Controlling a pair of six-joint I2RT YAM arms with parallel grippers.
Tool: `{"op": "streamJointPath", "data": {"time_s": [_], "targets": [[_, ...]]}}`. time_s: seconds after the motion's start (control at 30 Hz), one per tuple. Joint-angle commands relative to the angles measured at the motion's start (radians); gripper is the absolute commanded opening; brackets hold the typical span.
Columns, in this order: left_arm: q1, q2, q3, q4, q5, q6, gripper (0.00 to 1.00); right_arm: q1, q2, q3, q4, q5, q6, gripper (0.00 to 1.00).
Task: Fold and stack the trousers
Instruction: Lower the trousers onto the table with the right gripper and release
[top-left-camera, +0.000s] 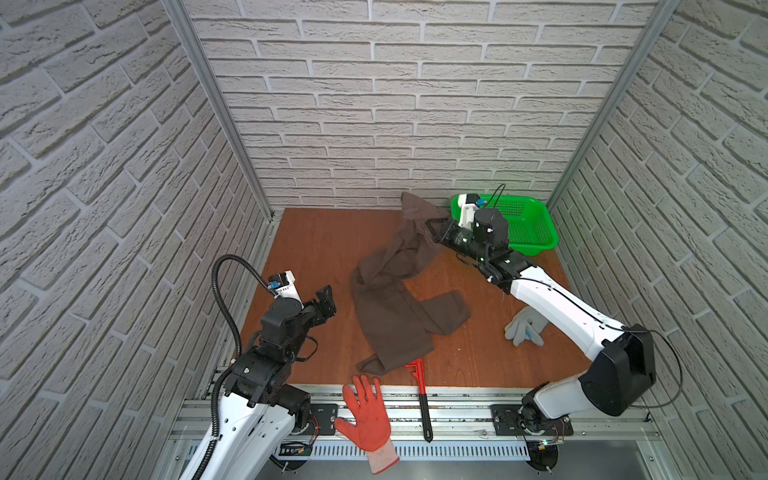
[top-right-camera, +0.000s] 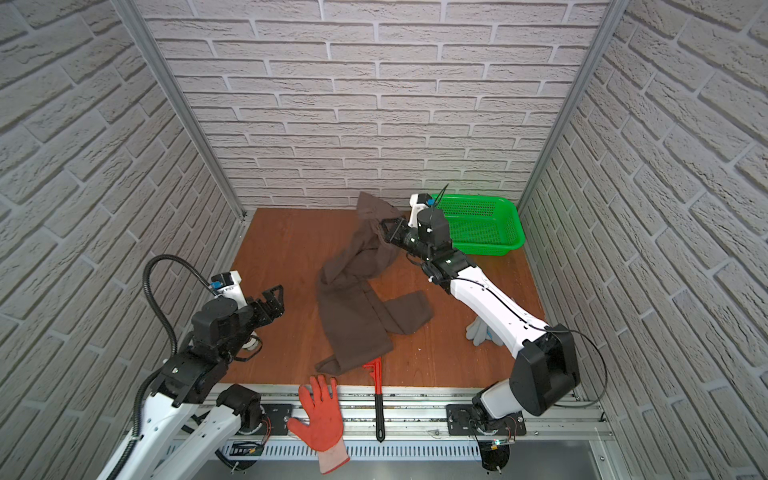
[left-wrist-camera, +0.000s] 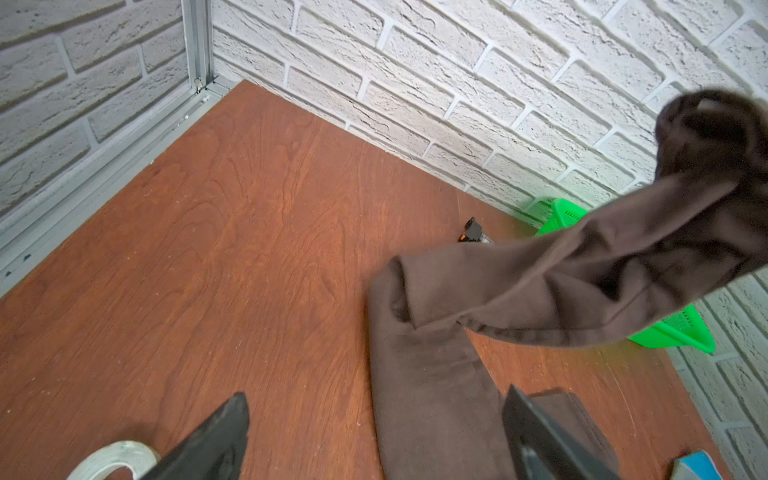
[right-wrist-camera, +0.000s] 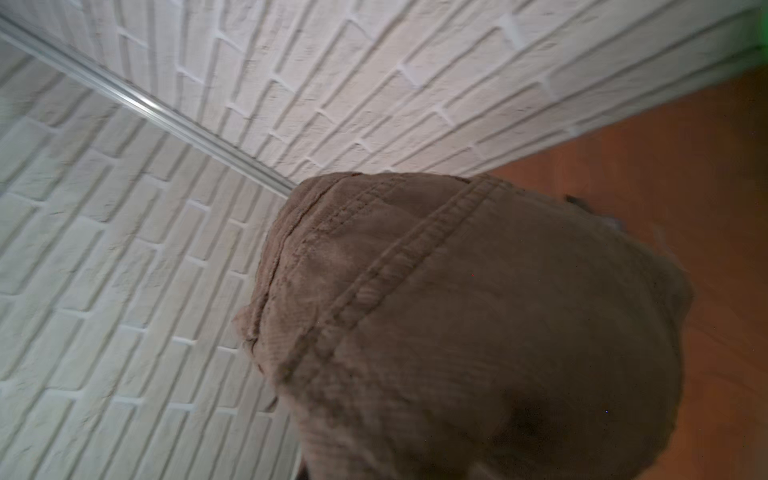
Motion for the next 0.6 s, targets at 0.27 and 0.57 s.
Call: {"op": "streamJointPath", "data": {"time_s": [0.27,0.57], "targets": [[-0.155,0.099,0.137,-0.267,-0.037,-0.131,0.88,-0.054,-0.345,-0.14,-0.63,0.446,-0.19,0.51],[-0.401,0.167,0.224,-0.449,-0.205,-0.26,0.91,-0.056,-0.515,-0.057,-0.891,0.528,-0.133,0.74]]}}
